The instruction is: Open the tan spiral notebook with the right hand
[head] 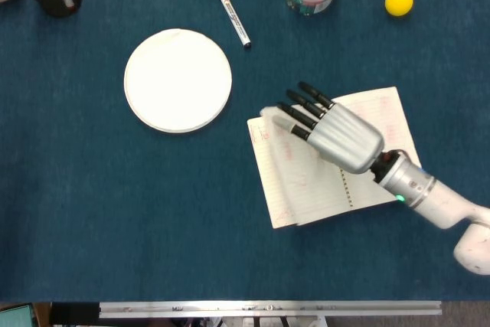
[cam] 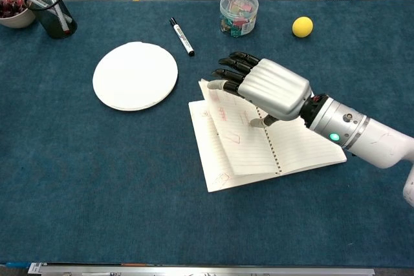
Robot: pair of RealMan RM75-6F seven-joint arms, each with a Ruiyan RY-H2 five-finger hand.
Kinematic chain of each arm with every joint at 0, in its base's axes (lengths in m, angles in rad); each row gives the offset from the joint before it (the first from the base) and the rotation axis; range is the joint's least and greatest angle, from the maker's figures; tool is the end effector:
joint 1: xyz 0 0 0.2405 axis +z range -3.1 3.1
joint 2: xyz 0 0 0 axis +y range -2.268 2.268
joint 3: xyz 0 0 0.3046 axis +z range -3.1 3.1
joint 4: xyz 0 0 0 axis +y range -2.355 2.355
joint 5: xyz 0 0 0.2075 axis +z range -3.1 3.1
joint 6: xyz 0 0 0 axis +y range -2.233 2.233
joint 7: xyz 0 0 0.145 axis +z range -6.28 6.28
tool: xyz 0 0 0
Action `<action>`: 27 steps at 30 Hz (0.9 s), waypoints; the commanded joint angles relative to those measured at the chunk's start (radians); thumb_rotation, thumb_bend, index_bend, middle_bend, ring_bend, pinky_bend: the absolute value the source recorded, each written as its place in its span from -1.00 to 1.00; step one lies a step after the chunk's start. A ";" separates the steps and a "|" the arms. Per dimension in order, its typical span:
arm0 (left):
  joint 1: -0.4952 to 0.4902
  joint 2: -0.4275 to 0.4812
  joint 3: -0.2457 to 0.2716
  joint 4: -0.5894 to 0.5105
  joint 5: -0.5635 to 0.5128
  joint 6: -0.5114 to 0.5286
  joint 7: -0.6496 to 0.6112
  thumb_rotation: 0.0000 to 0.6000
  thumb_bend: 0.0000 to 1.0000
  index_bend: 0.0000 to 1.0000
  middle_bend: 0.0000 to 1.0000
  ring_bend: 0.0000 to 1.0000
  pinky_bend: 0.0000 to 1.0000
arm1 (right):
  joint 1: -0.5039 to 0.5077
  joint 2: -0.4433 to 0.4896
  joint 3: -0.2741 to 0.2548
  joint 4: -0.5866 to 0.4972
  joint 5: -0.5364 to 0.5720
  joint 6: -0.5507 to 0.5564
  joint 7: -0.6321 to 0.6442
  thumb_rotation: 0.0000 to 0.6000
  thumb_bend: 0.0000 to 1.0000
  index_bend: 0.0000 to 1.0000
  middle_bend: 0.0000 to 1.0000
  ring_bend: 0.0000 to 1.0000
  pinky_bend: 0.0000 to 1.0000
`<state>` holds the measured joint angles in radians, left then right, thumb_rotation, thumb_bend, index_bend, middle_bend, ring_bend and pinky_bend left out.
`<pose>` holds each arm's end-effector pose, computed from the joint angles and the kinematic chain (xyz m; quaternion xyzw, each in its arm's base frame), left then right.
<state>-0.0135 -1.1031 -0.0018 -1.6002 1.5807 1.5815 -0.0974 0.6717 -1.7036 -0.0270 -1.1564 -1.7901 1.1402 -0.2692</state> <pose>-0.3559 0.1502 0.1910 -0.5811 -0.3984 -0.4174 0.5739 -0.1970 -0.3120 -0.0686 0.8542 -0.1008 0.3922 0.3262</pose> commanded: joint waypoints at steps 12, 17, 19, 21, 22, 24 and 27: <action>0.004 0.002 0.001 0.005 0.003 0.005 -0.008 1.00 -0.20 -0.60 -0.75 -0.72 -0.60 | -0.005 -0.027 -0.034 0.041 -0.014 0.016 0.007 1.00 -1.00 -0.65 -0.72 -0.92 -0.84; 0.002 0.003 0.000 0.002 0.006 0.006 -0.007 1.00 -0.20 -0.60 -0.75 -0.72 -0.60 | -0.031 0.040 -0.029 -0.016 -0.009 0.079 0.016 1.00 -1.00 -0.64 -0.72 -0.92 -0.84; 0.002 0.003 -0.001 0.004 0.005 0.006 -0.009 1.00 -0.20 -0.60 -0.75 -0.72 -0.60 | -0.050 0.073 -0.028 -0.038 0.000 0.105 0.017 1.00 -1.00 -0.64 -0.72 -0.92 -0.84; 0.001 0.002 -0.002 0.005 0.003 0.005 -0.010 1.00 -0.20 -0.60 -0.75 -0.72 -0.60 | -0.077 0.117 -0.022 -0.066 0.017 0.141 0.015 1.00 -1.00 -0.64 -0.72 -0.92 -0.84; 0.000 0.001 -0.003 0.006 0.003 0.003 -0.009 1.00 -0.20 -0.60 -0.75 -0.72 -0.60 | -0.091 0.137 -0.019 -0.080 0.026 0.157 0.013 1.00 -1.00 -0.64 -0.72 -0.92 -0.84; -0.004 -0.001 -0.004 0.007 0.004 -0.002 -0.009 1.00 -0.20 -0.60 -0.75 -0.72 -0.60 | -0.124 0.186 -0.011 -0.117 0.054 0.189 0.008 1.00 -1.00 -0.64 -0.72 -0.92 -0.84; -0.010 -0.006 -0.006 0.008 0.006 -0.007 -0.008 1.00 -0.20 -0.60 -0.75 -0.72 -0.60 | -0.174 0.259 -0.004 -0.170 0.096 0.230 -0.003 1.00 -1.00 -0.64 -0.72 -0.92 -0.84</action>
<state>-0.0240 -1.1097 -0.0080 -1.5917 1.5863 1.5746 -0.1054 0.5358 -1.4908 -0.0398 -1.2869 -1.7274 1.3356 -0.2629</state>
